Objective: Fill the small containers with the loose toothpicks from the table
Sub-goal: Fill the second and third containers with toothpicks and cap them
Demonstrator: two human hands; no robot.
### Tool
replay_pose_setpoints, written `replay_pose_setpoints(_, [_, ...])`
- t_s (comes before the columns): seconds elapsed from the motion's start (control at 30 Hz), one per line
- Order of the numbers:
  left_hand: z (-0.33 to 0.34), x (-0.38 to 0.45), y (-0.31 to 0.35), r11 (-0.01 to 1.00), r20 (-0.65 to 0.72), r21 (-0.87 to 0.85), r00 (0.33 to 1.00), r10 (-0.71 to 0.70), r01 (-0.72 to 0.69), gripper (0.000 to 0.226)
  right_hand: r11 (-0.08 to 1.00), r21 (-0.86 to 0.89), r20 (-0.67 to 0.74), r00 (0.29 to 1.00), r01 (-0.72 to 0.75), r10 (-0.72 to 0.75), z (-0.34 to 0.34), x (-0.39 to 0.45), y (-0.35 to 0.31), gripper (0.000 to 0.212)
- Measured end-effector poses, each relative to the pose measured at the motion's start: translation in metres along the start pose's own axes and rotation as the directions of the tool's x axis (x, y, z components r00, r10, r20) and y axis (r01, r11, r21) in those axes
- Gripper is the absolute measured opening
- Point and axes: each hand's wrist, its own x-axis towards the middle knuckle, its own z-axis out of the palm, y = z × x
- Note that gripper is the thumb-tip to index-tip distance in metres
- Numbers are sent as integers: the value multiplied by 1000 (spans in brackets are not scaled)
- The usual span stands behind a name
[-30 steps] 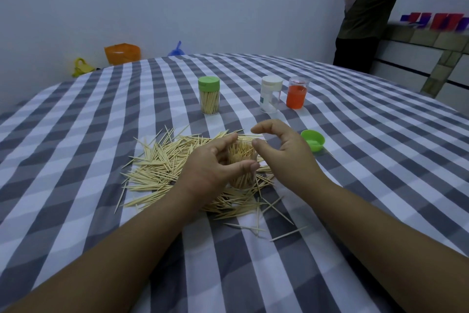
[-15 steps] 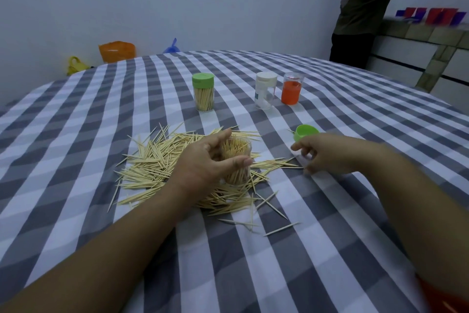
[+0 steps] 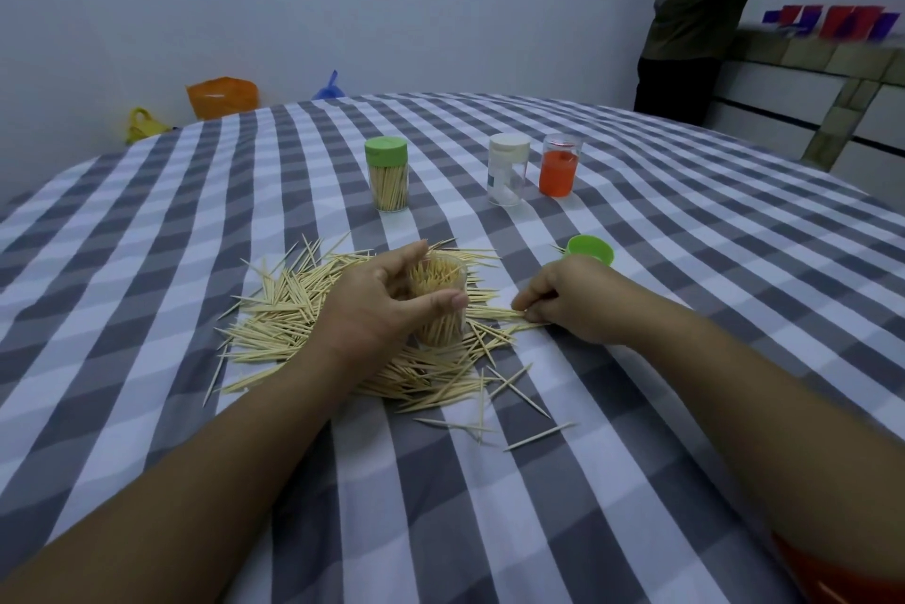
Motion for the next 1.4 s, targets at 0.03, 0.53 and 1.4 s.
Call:
replay_pose_setpoints(0.03, [0, 0, 0, 1000, -4, 0, 1000, 3, -3, 73, 999, 23, -13, 1000, 24, -24, 1, 0, -1, 24])
replay_pose_setpoints(0.53, [-2, 3, -3, 998, -22, 54, 999, 44, -43, 81, 981, -53, 84, 980, 185, -180, 18, 0, -13, 47])
replay_pose_setpoints(1.4, [-1, 2, -2, 999, -30, 7, 999, 44, -44, 79, 967, -254, -131, 991, 5, -40, 3, -3, -10, 24])
